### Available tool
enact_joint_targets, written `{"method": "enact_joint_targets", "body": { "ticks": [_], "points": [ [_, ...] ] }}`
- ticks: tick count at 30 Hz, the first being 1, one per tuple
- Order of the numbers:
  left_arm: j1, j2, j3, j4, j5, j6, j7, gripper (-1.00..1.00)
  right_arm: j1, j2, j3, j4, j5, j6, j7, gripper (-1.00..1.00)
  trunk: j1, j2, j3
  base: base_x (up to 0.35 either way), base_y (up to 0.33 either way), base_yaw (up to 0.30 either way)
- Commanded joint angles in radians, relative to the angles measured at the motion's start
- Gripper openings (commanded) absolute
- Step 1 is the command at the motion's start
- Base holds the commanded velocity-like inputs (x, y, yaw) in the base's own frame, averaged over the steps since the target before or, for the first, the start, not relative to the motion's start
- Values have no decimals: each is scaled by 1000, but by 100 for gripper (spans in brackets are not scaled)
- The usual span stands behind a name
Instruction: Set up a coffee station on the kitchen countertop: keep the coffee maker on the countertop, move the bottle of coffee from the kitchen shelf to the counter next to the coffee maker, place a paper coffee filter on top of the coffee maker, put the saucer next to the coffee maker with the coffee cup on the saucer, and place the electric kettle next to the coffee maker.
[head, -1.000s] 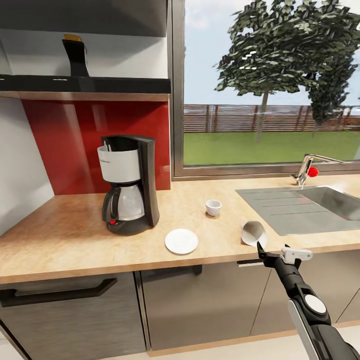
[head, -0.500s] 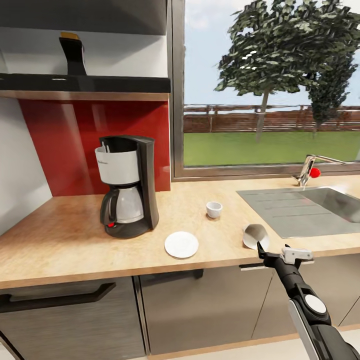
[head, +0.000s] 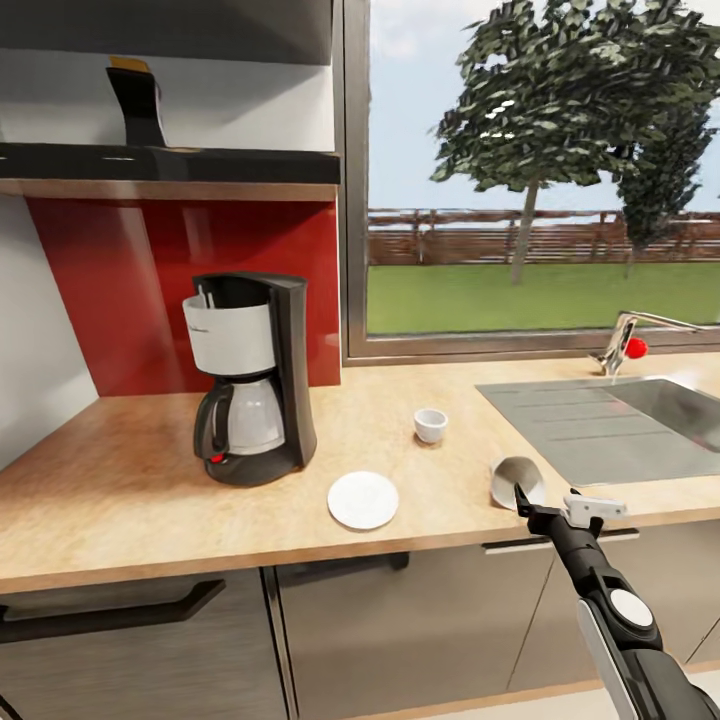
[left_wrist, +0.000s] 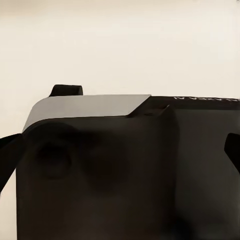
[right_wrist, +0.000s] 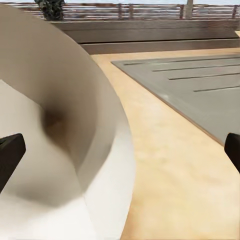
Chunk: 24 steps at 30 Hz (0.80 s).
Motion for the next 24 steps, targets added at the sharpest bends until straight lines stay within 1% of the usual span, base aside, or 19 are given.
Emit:
{"method": "enact_joint_targets", "body": {
  "ticks": [1, 4, 11, 24],
  "points": [
    [0, 0, 3, 0, 1, -1, 0, 100, 0, 0, 0, -1, -10, 2, 1, 100, 0, -1, -1, 42, 0, 0],
    [0, 0, 3, 0, 1, -1, 1, 100, 0, 0, 0, -1, -10, 2, 1, 100, 0, -1, -1, 21, 0, 0],
    [0, 0, 3, 0, 1, -1, 1, 100, 0, 0, 0, -1, -10, 2, 1, 100, 0, -1, -1, 137, 0, 0],
    [0, 0, 3, 0, 1, -1, 1, 100, 0, -1, 0, -1, -10, 2, 1, 100, 0, -1, -1, 50, -15, 0]
  ]
}}
